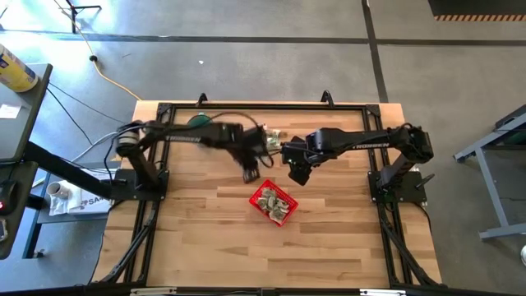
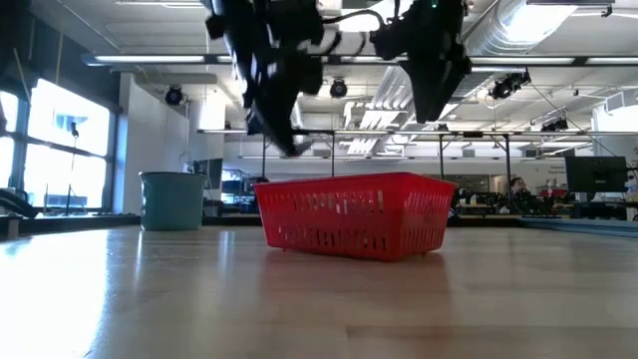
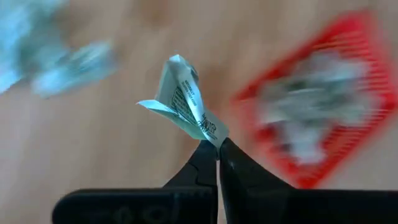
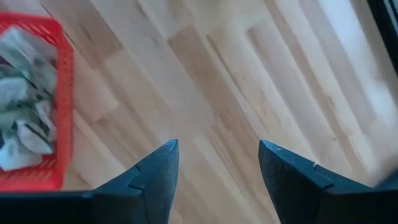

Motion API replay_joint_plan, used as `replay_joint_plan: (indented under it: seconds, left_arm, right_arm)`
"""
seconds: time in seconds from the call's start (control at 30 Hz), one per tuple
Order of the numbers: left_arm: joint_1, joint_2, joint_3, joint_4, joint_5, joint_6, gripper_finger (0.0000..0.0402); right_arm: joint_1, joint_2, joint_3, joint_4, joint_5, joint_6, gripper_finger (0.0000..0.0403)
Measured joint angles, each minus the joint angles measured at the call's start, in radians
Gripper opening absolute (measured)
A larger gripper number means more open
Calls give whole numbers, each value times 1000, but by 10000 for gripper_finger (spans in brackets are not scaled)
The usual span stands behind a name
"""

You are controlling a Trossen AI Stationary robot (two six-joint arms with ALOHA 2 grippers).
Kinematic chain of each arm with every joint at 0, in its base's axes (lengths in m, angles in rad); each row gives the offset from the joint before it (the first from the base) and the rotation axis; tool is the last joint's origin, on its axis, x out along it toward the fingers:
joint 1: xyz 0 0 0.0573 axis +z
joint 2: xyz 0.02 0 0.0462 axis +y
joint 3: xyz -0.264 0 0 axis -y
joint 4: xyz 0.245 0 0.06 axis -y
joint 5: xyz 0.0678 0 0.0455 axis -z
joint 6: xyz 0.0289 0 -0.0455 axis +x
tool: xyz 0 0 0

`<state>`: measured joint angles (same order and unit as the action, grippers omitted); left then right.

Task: Pick and place Stevia / Truvia into bins
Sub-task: Put the light green stevia packet into the bin

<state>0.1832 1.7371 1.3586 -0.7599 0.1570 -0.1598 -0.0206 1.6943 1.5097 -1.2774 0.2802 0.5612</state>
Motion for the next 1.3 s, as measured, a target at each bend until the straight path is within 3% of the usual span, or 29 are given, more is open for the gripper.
replay_joint_plan:
  seconds: [0.27,0.5,0.7,0.87,1.0,1.3]
  left_arm:
    - [-192,27,0,97,18,-10,46]
    - [-277,112,1,160,95,-18,44]
    - [-283,123,0,93,10,-28,106]
    - [-280,88,2,-34,-17,-40,178]
    - [-268,27,1,-130,-40,-64,213]
    - [-262,-300,1,-229,-304,-116,203]
  right_arm:
    - [87,-43,-1,-293,67,250,191]
    - [156,-179,-65,-289,49,492,190]
    - [210,-231,-158,-268,-3,582,197]
    - [207,-230,-223,-163,-56,584,204]
    - [173,-229,-261,-19,-55,521,204]
    - [-73,-217,-344,357,-108,356,205]
